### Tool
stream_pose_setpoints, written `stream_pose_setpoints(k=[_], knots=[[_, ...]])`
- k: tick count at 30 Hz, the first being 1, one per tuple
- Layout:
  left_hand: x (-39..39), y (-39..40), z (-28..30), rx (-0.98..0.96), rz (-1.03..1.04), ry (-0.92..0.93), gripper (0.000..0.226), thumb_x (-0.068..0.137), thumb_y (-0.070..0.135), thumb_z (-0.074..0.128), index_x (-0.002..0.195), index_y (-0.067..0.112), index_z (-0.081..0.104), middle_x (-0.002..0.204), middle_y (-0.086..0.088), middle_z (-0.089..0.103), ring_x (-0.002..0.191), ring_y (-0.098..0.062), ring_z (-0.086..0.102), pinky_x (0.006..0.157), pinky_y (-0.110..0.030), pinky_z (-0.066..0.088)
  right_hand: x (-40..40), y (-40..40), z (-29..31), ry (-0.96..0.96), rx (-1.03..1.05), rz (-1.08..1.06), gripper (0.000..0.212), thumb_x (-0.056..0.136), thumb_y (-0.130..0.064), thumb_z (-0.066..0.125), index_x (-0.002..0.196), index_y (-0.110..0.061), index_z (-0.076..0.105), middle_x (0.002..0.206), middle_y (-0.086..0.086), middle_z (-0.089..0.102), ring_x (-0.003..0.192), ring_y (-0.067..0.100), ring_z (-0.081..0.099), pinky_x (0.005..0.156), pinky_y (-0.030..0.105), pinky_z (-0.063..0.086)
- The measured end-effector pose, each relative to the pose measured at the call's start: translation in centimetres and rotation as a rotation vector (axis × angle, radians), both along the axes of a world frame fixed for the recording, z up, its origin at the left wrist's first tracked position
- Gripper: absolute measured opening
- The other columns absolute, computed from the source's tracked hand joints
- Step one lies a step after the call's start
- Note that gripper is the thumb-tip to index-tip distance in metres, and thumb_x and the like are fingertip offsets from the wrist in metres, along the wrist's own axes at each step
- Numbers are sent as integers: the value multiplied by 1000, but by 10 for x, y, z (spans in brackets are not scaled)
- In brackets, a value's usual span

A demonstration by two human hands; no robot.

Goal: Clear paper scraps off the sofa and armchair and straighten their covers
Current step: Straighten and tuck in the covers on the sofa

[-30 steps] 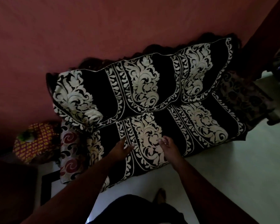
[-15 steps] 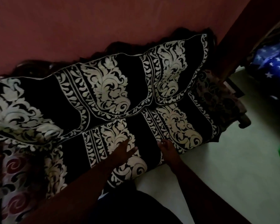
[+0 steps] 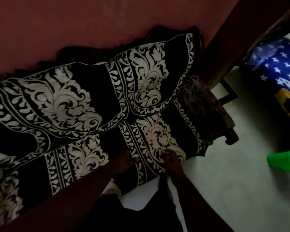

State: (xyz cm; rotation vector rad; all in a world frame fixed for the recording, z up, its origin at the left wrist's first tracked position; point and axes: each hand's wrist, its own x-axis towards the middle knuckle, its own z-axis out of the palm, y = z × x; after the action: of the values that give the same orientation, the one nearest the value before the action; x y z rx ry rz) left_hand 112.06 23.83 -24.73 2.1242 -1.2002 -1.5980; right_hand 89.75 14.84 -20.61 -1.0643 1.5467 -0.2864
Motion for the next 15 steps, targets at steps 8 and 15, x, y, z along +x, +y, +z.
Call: stream_pose_setpoints(k=[8, 15], knots=[[-104, -135, -66, 111, 139, -7, 93, 85, 83, 44, 158, 35, 13, 161, 13, 10, 149, -11, 21, 124, -40, 23, -85, -181, -117, 95, 114, 300, 75, 88, -62, 62, 143, -13, 48, 142, 10, 53, 131, 28, 50, 108, 38, 42], [-193, -235, -172, 183, -8, -78, 119, 62, 99, 10, 160, 31, 2, 159, 17, 3, 147, -3, 7, 123, -26, 9, -173, -318, -250, 424, -21, 485, 64, 93, -44, 67, 144, -7, 49, 140, 17, 55, 131, 35, 50, 106, 44, 43]])
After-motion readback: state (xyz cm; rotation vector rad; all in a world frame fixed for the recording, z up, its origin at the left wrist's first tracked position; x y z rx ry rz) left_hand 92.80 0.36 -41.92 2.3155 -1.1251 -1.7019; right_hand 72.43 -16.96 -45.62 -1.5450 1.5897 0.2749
